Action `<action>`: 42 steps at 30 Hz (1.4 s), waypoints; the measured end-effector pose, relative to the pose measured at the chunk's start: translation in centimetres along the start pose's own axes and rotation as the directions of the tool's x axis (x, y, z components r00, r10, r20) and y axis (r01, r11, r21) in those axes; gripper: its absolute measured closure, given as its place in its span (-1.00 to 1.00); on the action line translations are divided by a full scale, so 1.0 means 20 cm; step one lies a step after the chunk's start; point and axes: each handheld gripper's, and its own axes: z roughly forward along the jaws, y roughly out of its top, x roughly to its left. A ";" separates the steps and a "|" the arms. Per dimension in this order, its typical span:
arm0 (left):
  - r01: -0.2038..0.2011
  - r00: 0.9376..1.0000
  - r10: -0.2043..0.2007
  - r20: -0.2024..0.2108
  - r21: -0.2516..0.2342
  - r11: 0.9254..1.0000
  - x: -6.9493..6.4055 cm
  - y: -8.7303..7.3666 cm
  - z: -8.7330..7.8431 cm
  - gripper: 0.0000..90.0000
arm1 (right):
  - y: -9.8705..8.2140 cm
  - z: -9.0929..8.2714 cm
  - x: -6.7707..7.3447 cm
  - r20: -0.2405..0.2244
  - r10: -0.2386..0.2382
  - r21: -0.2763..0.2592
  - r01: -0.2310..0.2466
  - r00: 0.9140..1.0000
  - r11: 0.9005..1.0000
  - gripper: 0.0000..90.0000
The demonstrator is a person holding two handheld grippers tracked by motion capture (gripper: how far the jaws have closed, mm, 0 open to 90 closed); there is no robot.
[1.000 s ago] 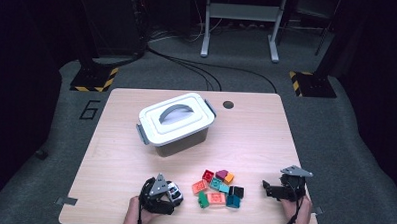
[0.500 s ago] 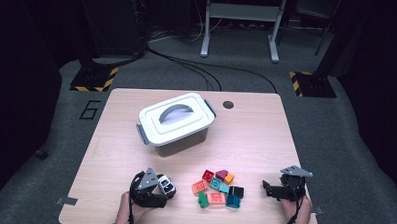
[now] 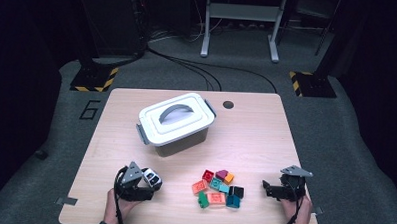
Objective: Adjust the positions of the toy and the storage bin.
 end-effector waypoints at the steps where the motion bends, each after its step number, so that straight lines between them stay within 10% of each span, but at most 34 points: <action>1: 0.006 1.000 -0.006 -0.003 -0.001 1.000 0.01 0.00 0.00 -0.42 | 0.00 0.00 0.00 0.000 0.000 0.000 0.000 1.000 1.000 -0.93; 22: 0.106 0.985 -0.105 -0.135 0.005 0.994 0.31 -0.12 -0.13 -0.42 | 0.00 0.00 0.00 0.000 0.000 0.000 0.000 1.000 1.000 -0.93; 42: 0.222 0.942 -0.217 -0.258 -0.011 0.975 0.59 -0.22 -0.21 -0.42 | 0.00 0.00 0.00 0.001 0.002 -0.001 -0.002 1.000 1.000 -0.93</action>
